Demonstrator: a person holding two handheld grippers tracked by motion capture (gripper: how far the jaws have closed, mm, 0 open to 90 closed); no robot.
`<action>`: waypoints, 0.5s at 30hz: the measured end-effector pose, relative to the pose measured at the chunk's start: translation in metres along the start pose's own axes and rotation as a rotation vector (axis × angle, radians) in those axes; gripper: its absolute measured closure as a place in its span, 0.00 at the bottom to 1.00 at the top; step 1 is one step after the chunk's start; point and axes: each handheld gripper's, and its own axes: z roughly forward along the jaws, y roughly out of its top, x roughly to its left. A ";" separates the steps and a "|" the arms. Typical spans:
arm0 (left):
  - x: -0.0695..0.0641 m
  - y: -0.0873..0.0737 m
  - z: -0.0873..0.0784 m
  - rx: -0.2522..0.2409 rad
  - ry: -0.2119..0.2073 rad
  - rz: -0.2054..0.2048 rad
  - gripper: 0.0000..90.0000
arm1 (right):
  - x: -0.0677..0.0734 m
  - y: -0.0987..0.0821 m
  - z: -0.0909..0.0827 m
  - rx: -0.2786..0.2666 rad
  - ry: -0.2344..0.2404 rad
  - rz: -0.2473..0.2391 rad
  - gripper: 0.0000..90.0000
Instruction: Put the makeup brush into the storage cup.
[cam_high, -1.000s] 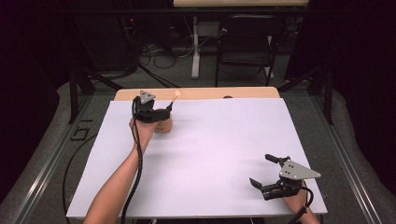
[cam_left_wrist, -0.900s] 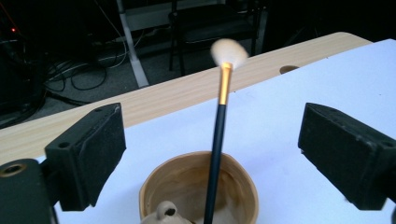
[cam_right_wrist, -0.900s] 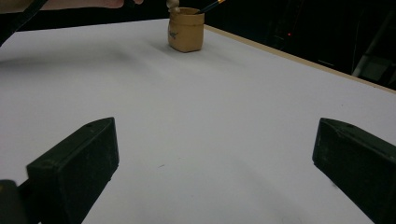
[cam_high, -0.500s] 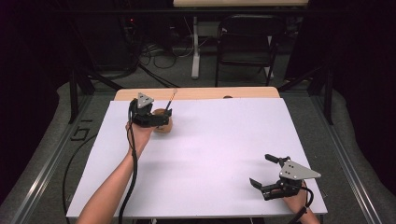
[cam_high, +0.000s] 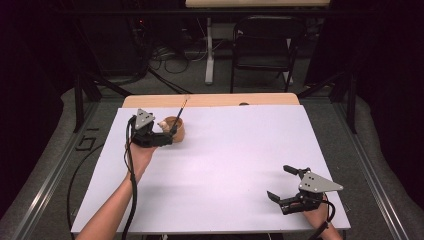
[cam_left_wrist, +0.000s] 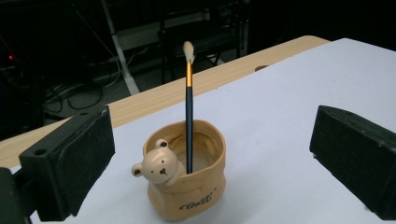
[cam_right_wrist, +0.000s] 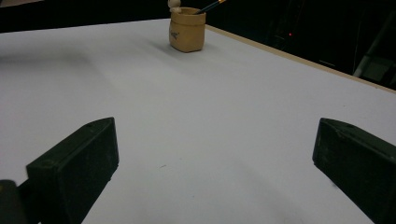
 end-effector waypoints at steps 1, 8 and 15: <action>-0.001 -0.001 -0.003 -0.005 -0.004 0.005 0.00 | 0.000 0.000 0.000 -0.003 0.000 0.001 0.00; -0.005 -0.011 -0.029 -0.043 -0.010 0.020 0.00 | 0.000 0.000 0.000 -0.002 0.001 -0.001 0.00; -0.012 -0.025 -0.054 -0.073 -0.012 0.050 0.00 | 0.000 0.000 0.001 -0.002 0.000 0.001 0.00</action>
